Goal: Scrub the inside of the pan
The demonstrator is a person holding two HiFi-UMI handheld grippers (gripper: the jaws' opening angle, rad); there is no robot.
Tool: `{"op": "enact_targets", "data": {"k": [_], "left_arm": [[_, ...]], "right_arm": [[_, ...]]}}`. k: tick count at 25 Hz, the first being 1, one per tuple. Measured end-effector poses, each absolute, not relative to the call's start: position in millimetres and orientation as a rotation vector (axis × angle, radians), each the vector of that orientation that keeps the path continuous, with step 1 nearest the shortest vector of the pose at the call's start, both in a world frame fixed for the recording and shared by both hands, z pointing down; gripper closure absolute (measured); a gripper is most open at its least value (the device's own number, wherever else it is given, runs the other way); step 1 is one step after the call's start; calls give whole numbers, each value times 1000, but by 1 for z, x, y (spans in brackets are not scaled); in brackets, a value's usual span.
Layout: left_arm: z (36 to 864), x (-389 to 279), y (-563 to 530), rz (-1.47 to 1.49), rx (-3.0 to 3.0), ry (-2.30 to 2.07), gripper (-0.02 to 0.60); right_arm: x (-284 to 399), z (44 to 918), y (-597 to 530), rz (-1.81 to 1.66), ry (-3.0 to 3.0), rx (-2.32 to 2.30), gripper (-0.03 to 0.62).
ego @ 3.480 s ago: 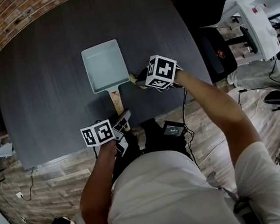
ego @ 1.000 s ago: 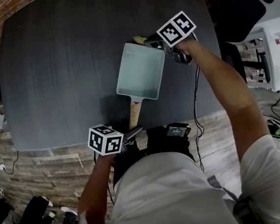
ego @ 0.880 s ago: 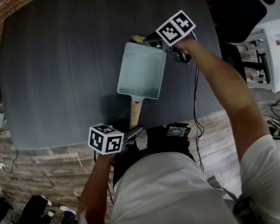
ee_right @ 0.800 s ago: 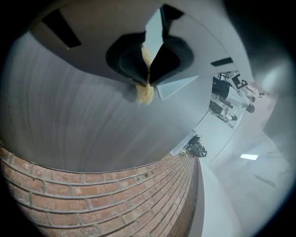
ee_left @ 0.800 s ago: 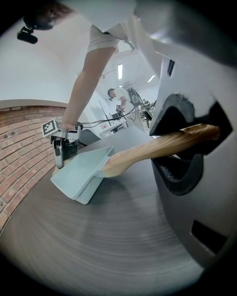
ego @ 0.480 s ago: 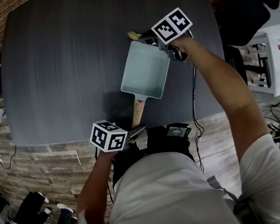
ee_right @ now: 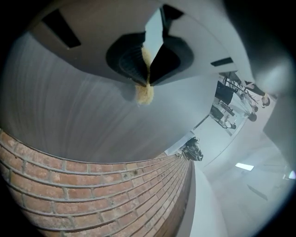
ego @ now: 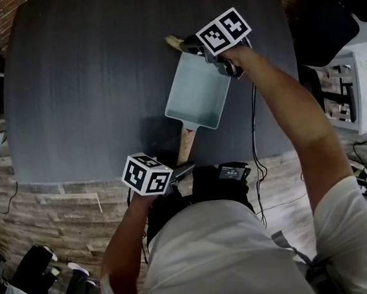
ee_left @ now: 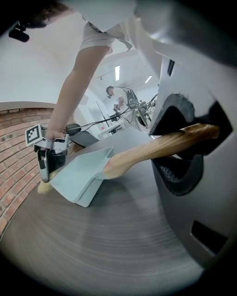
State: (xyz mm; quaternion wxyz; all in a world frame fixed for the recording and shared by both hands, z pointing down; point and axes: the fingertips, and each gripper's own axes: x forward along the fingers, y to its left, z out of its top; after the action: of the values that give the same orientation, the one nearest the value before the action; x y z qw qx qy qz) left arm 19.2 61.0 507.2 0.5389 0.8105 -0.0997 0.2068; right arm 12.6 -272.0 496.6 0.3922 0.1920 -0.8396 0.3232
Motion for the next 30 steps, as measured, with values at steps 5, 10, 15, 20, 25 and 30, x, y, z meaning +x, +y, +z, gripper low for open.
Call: {"op": "enact_targets", "data": {"k": [5, 10, 15, 20, 25, 30], "left_arm": [[507, 20, 62, 478, 1931, -242, 442], [507, 20, 59, 447, 1928, -252, 442], [507, 20, 59, 408, 1921, -285, 443], [506, 20, 54, 329, 1884, -347, 454], [506, 14, 45, 236, 1830, -442, 467], [508, 5, 34, 193, 1819, -553, 475]], "right_arm": [[-2, 488, -278, 769, -2175, 509, 562], [-22, 471, -286, 721, -2246, 528, 562], [-30, 475, -281, 510, -2172, 495, 562], [-32, 500, -261, 247, -2019, 373, 562], [-35, 512, -238, 162, -1951, 273, 562], [-33, 513, -225, 175, -1927, 252, 562]]}}
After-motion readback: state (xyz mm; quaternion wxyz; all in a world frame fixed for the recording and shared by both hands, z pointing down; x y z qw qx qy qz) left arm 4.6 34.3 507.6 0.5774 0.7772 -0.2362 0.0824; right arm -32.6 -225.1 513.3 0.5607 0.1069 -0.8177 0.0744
